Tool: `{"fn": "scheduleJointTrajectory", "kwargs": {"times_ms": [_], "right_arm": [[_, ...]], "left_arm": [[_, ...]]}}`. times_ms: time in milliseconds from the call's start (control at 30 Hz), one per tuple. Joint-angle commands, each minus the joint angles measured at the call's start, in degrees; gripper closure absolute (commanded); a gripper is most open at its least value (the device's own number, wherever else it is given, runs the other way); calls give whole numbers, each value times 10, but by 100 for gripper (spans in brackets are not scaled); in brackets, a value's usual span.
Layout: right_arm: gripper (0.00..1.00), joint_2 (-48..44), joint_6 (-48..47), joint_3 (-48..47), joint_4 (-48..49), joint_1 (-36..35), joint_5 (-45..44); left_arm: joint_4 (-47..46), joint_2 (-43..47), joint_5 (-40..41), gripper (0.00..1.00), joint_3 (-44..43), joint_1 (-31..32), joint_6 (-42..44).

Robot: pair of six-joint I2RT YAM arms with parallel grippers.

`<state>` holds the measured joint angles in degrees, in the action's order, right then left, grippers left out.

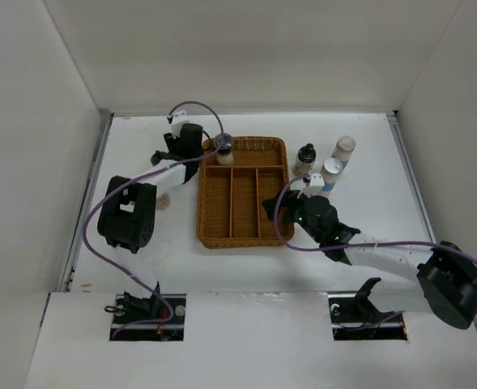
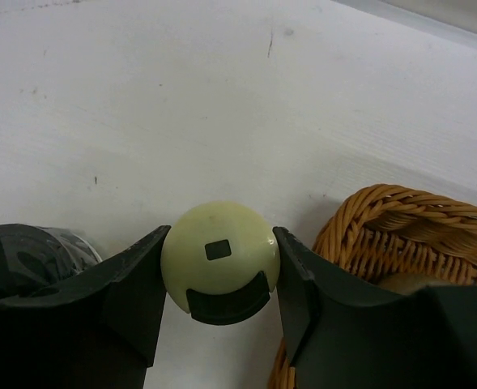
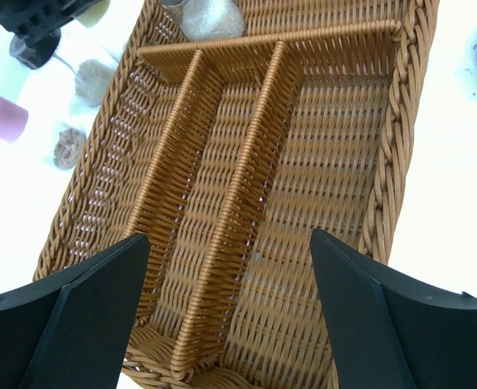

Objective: Organize the condiment bottles

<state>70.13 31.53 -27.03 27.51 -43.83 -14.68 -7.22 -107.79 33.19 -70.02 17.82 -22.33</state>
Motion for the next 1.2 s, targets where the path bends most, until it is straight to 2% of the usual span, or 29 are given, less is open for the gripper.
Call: {"fn": "scheduleJointTrajectory", "kwargs": {"times_ms": [0, 233, 333, 533, 800, 1067, 1100, 1167], "right_arm": [[13, 7, 4, -9, 36, 3, 8], [13, -1, 6, -6, 34, 4, 11], [13, -6, 3, -4, 36, 3, 5], [13, -4, 6, -3, 38, 5, 3], [14, 5, 6, -4, 40, 5, 3], [14, -3, 3, -3, 35, 8, 1], [14, -4, 2, -3, 38, 8, 0], [13, -2, 5, 0, 41, 9, 3]], "left_arm": [[-38, 92, 2, 67, 8, 16, 2], [-51, 193, 13, 68, 65, 58, 4], [-51, 226, 35, 68, 114, 71, -15], [-47, 280, 21, 69, 175, 115, -51], [-82, 220, -16, 68, 174, 161, -65], [-60, 139, 14, 67, 152, 175, -54], [-59, 137, 15, 65, 152, 178, -54], [-62, 134, 10, 53, 154, 184, -54]]}}
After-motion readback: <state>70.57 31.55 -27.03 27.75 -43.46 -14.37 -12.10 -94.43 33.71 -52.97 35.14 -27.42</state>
